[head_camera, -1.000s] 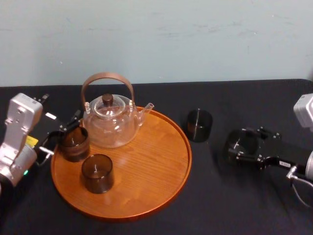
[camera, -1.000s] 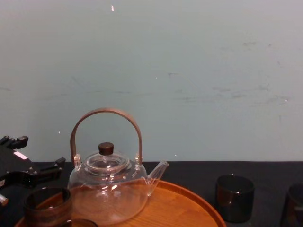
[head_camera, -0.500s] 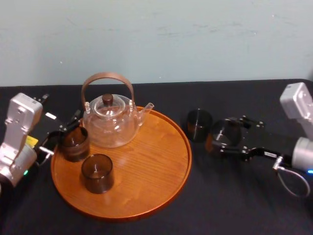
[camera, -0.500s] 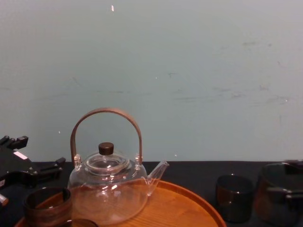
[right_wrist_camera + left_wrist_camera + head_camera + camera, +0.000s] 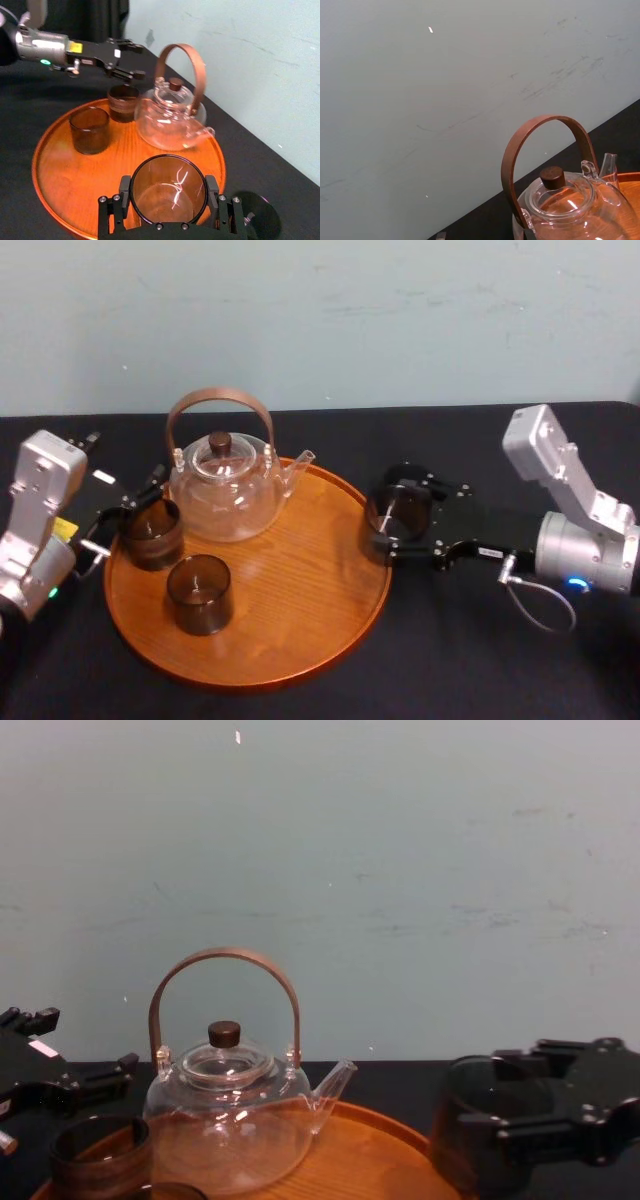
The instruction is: Pick up the glass from the table and place it on the tray.
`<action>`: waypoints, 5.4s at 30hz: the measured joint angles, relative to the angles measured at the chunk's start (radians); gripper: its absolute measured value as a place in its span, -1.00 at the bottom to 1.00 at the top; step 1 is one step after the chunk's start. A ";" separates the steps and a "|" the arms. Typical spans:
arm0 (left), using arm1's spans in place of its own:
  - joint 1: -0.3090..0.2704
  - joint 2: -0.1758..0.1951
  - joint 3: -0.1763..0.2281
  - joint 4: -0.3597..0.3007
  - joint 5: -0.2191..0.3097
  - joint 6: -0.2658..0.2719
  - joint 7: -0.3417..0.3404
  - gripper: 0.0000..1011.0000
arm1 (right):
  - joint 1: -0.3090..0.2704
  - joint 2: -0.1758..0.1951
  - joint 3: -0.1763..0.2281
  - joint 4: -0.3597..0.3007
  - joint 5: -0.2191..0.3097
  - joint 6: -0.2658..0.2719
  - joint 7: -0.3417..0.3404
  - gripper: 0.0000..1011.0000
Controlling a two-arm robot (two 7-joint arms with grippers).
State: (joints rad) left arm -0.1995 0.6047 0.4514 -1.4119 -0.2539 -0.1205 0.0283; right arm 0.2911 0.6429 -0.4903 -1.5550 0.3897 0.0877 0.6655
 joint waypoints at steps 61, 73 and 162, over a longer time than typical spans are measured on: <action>0.000 0.000 0.000 0.000 0.000 0.000 0.000 0.98 | 0.083 -0.158 -0.203 0.194 -0.012 -0.028 0.049 0.79; 0.000 0.000 0.000 0.000 0.000 0.000 0.000 0.98 | 0.083 -0.158 -0.201 0.194 -0.009 -0.028 0.049 0.90; 0.000 0.000 0.000 0.000 0.000 0.000 0.000 0.98 | -0.074 -0.016 0.108 0.114 0.105 0.115 -0.202 0.98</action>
State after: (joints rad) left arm -0.1995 0.6047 0.4514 -1.4120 -0.2539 -0.1205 0.0283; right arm 0.2173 0.6268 -0.3821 -1.4409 0.4947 0.2032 0.4639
